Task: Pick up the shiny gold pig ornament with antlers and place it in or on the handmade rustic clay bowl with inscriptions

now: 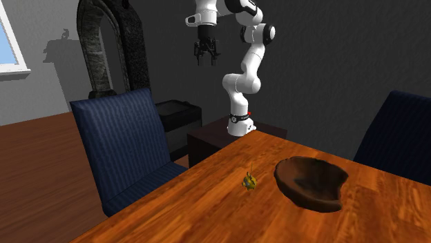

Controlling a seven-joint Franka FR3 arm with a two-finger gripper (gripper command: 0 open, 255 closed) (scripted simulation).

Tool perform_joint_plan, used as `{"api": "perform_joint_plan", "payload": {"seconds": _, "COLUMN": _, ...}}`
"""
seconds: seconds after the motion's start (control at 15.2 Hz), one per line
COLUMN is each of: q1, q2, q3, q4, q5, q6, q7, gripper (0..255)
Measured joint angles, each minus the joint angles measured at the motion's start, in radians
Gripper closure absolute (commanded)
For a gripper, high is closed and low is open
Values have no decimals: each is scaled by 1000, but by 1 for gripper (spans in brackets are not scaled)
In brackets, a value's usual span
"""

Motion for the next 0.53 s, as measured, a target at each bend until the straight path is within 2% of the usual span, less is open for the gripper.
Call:
{"api": "perform_joint_plan", "payload": {"seconds": 0.2, "q1": 7, "q2": 20, "q3": 16, "q4": -9, "q5": 14, "q6": 23, "q7": 16, "gripper": 0}}
{"api": "perform_joint_plan", "payload": {"seconds": 0.53, "q1": 32, "q2": 128, "q3": 76, "q4": -13, "q5": 61, "q6": 113, "q7": 74, "gripper": 0}}
